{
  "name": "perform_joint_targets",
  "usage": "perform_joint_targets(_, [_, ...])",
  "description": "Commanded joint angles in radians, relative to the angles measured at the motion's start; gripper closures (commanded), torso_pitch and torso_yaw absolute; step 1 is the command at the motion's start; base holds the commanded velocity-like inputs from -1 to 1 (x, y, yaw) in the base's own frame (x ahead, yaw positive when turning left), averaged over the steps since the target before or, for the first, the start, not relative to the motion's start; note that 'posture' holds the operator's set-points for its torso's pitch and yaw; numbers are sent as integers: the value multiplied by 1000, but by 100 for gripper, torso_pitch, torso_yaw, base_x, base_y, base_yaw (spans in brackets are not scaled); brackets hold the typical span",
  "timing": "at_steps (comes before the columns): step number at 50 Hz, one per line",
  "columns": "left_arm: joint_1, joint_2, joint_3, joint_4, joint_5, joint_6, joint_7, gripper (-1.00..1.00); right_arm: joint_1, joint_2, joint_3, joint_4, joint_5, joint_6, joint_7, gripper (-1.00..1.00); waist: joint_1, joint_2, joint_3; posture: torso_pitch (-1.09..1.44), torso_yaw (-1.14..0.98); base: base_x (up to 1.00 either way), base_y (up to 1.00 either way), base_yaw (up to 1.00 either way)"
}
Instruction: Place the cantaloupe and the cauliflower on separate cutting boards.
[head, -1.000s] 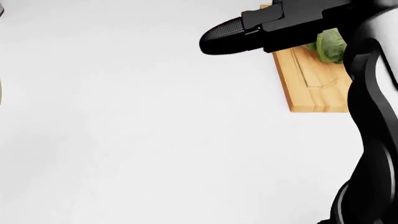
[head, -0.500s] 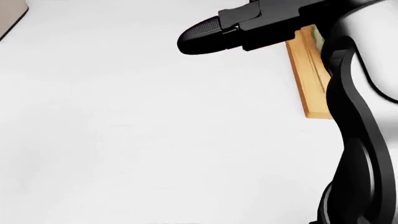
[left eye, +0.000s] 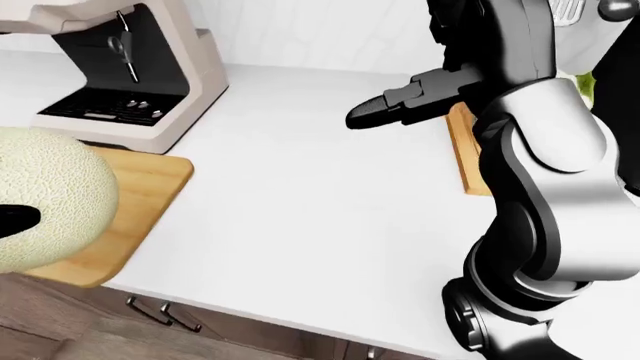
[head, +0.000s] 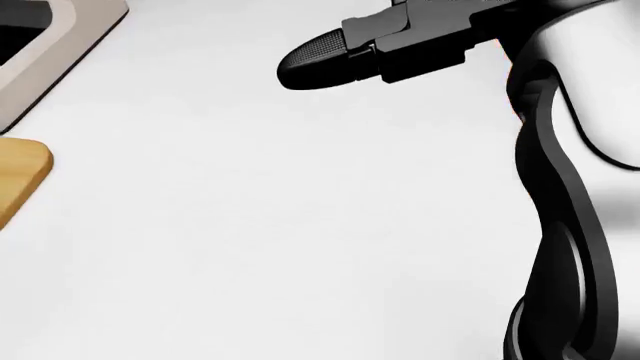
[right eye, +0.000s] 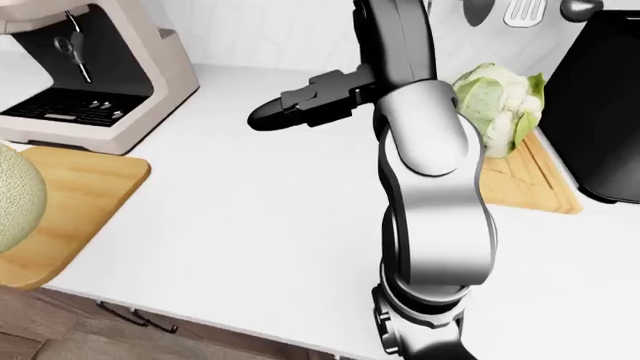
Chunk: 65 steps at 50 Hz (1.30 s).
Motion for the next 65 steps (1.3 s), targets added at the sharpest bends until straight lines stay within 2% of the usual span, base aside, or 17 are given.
perform_joint_targets(1, [-44, 21, 20, -10, -64, -38, 150, 100, -15, 2, -9, -17, -7, -25, -1, -100, 6, 24, -24, 0, 38, 0, 0, 0])
perform_joint_targets(8, [-46, -85, -27, 49, -230, -98, 386, 100, -8, 5, -10, -8, -13, -39, 0, -100, 44, 27, -32, 0, 41, 0, 0, 0])
perform_joint_targets(16, [-99, -124, -75, 161, -368, -169, 574, 100, -18, 8, -10, -11, -19, -28, 6, -100, 78, 27, -36, 0, 45, 0, 0, 0])
perform_joint_targets(21, [-124, -116, -67, 240, -452, -221, 674, 100, -17, 2, -8, -18, -23, -21, 12, -100, 96, 27, -36, 0, 48, 0, 0, 0])
perform_joint_targets(25, [-96, -120, -32, 297, -517, -281, 767, 100, -39, 5, -10, 4, -25, -20, 12, -100, 107, 32, -37, 0, 50, 0, 0, 0])
perform_joint_targets(28, [-75, -130, -4, 338, -568, -325, 852, 100, -7, 10, -4, -16, -29, -29, 10, -100, 116, 39, -38, 0, 51, 0, 0, 0])
perform_joint_targets(34, [-70, -138, -40, 441, -653, -413, 974, 100, -6, 11, -5, -21, -33, -27, 15, -100, 138, 44, -40, 0, 54, 0, 0, 0])
perform_joint_targets(42, [-66, -148, -43, 523, -738, -504, 1075, 100, -3, 13, -3, -17, -38, -34, 16, -100, 161, 39, -39, 0, 55, 0, 0, 0])
perform_joint_targets(48, [-102, -147, -75, 604, -790, -572, 1158, 100, -12, 10, -6, -13, -42, -30, 22, -100, 172, 39, -40, 0, 55, 0, 0, 0])
perform_joint_targets(58, [-79, -159, -96, 659, -827, -614, 1201, 100, -9, 9, -6, -4, -45, -43, 24, -100, 174, 45, -42, 0, 55, 0, 0, 0])
perform_joint_targets(62, [-72, -152, -90, 659, -833, -610, 1209, 100, -5, 8, -6, -12, -47, -40, 26, -100, 174, 47, -44, 0, 55, 0, 0, 0])
perform_joint_targets(63, [-73, -149, -85, 656, -836, -603, 1210, 100, -35, 3, -13, 0, -45, -22, 30, -100, 174, 47, -44, 0, 55, 0, 0, 0])
perform_joint_targets(64, [-70, -147, -88, 655, -835, -599, 1207, 86, -8, 7, -7, -11, -46, -37, 25, -100, 174, 48, -44, 0, 55, 0, 0, 0])
perform_joint_targets(65, [-67, -147, -95, 656, -833, -598, 1201, 27, -1, 9, -4, -14, -46, -40, 24, -100, 174, 48, -44, 0, 55, 0, 0, 0])
